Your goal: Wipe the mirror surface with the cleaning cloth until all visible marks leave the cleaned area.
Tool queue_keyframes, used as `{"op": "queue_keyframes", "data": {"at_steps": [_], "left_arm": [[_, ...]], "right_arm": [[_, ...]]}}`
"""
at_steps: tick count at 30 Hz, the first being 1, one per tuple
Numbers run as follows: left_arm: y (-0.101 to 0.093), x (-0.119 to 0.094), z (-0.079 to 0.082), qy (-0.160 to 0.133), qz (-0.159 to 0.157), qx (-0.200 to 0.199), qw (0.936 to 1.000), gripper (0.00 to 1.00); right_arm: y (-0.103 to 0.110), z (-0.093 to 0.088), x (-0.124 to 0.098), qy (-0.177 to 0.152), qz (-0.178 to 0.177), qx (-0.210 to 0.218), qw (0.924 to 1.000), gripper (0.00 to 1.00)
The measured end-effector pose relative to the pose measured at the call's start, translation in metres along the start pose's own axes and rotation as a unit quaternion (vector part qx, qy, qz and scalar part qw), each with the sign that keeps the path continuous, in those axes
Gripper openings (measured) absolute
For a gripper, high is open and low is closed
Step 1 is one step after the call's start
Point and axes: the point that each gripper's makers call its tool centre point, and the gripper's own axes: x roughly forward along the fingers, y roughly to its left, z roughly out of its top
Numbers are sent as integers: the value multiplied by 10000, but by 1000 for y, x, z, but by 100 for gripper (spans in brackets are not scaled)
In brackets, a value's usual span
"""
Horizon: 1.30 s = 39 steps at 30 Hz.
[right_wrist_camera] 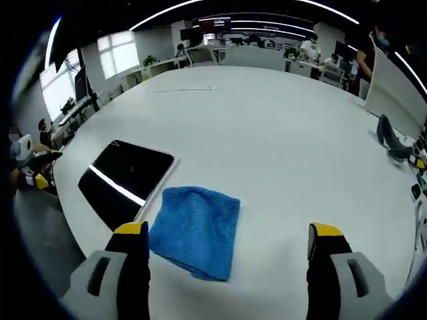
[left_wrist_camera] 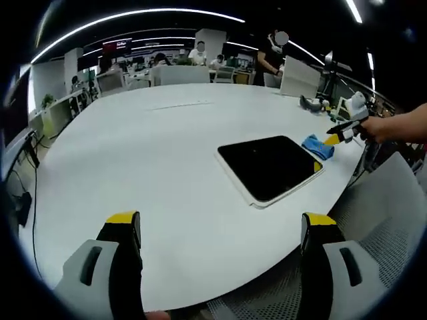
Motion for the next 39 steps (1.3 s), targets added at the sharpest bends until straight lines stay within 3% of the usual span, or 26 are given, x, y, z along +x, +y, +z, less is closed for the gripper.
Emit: {"op": "queue_keyframes", "data": {"at_steps": [1, 5, 7, 10, 12, 14, 17, 20, 25, 29, 32, 36, 39], "left_arm": [[0, 0, -1, 11, -19, -15, 10000, 99], [-4, -1, 2, -74, -86, -15, 9999, 99], [-6, -2, 2, -87, -112, 61, 9999, 99], [-1, -4, 0, -107, -29, -141, 9998, 99], [0, -4, 5, -202, -41, -263, 9994, 99], [-1, -9, 20, -498, -98, -385, 9980, 99], [7, -18, 22, -432, -6, -86, 9990, 99], [14, -24, 28, -475, -46, -109, 9988, 99], [10, -16, 36, -513, -160, 68, 9985, 99], [5, -10, 32, -575, -209, -121, 9981, 99], [-2, -7, 29, -550, -211, -21, 9983, 99], [-11, -3, 28, -564, -292, 92, 9979, 99], [-3, -5, 33, -652, -203, -169, 9975, 99]], "right_arm": [[9, 6, -10, -276, 158, -168, 9994, 98], [31, 8, -35, -623, 462, -297, 9965, 98], [40, 0, -43, -604, 614, -216, 9960, 98], [49, -10, -51, -583, 651, -188, 9960, 98], [50, -17, -54, -600, 496, -295, 9965, 98], [50, -22, -55, -598, 455, -237, 9969, 98], [48, -34, -54, -475, 306, -170, 9983, 98], [46, -46, -54, -288, 178, -7, 9994, 99], [46, -40, -55, -342, 43, -8, 9994, 98], [41, -35, -54, -386, -50, -139, 9991, 98], [38, -33, -54, -458, -61, 96, 9989, 99], [49, -27, -52, -487, 109, -9, 9988, 98], [58, -19, -54, -633, 319, 8, 9975, 98]]}}
